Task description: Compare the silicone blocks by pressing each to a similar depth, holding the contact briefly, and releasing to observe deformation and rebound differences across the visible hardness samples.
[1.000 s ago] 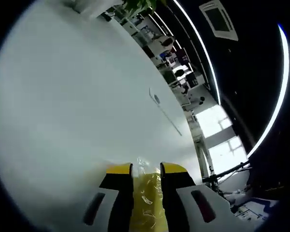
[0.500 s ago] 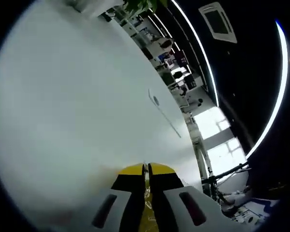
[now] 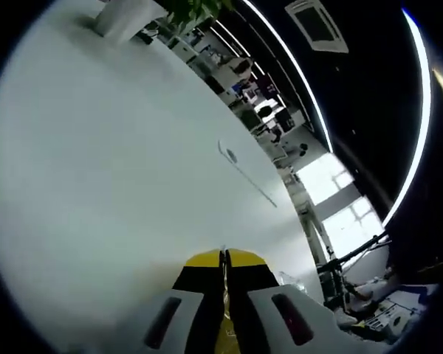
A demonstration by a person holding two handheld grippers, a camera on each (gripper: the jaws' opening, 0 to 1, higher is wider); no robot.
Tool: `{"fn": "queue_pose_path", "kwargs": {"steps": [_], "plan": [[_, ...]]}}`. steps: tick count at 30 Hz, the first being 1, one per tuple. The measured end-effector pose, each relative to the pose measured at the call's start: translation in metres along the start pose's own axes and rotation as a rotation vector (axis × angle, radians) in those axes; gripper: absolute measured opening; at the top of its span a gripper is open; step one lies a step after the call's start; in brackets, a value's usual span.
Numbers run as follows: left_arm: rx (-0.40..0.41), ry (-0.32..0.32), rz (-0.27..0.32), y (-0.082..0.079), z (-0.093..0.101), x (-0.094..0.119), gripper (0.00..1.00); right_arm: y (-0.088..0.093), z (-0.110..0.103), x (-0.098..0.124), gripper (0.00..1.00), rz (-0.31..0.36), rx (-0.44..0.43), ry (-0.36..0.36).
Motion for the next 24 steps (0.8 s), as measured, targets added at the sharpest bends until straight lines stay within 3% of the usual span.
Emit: {"fn": "queue_pose_path", "kwargs": {"steps": [16,18,24], "plan": [[-0.175,-0.015,-0.021,-0.003,0.034,0.008,0.0,-0.003,-0.002,0.003,0.51,0.025,0.022,-0.011],[-0.23,-0.021,-0.018,-0.003,0.038,0.01,0.0,-0.003,-0.003,0.004,0.51,0.026,0.023,-0.013],[-0.299,0.006,-0.025,-0.002,0.053,0.014,0.0,-0.005,-0.006,0.004,0.5,0.04,0.032,-0.02]]}}
Point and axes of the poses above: the point that each gripper's makers call its tool centre point, and the gripper's own axes: x roughly backward along the fingers, z roughly to its right, y roughly out of its underside, the point moved 8 cm from there along x, roughly backward along the fingers, and after that the axes turned 12 degrees about -z, right-handed, at the moved point
